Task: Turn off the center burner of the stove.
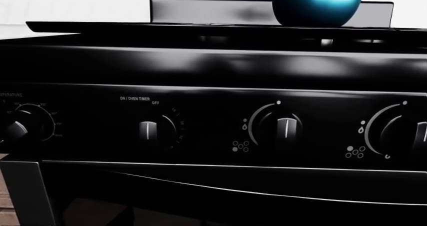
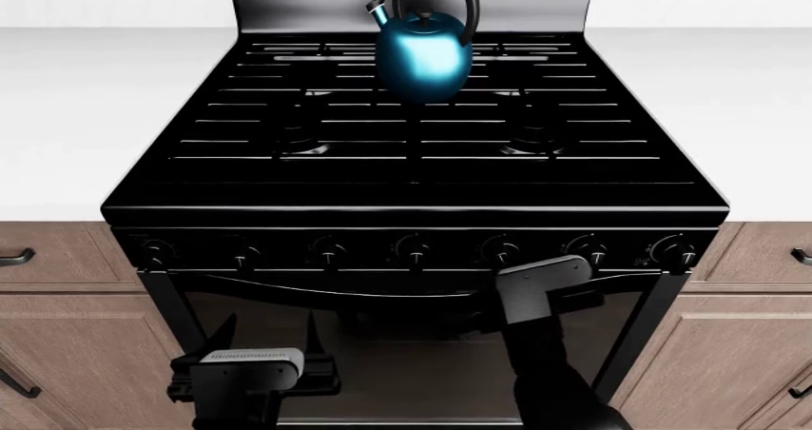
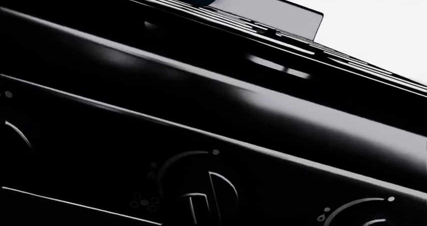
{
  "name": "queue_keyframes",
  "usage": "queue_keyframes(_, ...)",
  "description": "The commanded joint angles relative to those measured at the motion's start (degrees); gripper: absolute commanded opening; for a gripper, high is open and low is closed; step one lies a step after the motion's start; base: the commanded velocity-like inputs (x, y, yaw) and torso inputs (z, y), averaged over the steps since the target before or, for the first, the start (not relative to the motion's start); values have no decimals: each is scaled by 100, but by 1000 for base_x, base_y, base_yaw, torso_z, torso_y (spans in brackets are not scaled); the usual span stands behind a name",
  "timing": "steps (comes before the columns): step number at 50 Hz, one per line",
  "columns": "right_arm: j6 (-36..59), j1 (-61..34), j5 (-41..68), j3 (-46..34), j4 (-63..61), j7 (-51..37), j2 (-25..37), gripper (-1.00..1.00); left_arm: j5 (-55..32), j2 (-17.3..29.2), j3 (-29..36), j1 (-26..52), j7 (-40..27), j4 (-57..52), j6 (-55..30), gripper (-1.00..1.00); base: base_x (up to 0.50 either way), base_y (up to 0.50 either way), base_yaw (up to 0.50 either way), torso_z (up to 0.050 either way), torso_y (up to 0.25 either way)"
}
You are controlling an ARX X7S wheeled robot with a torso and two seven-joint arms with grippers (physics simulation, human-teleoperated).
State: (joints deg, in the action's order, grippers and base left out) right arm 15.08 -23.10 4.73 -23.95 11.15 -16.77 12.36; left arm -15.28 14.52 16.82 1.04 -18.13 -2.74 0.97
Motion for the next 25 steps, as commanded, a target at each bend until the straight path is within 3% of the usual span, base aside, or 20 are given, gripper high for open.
queue_keyframes(1,-288,37,-152,391,-10,-283,38,-100,-22,34,18,-25,-21,-20,14,100,0,0,-4,0,0)
queue_keyframes(25,-577,160,367,711,-31,-260,-30,-100,-44,61,67,-6,-75,-5,29,100,-4,-2,-5,1,3)
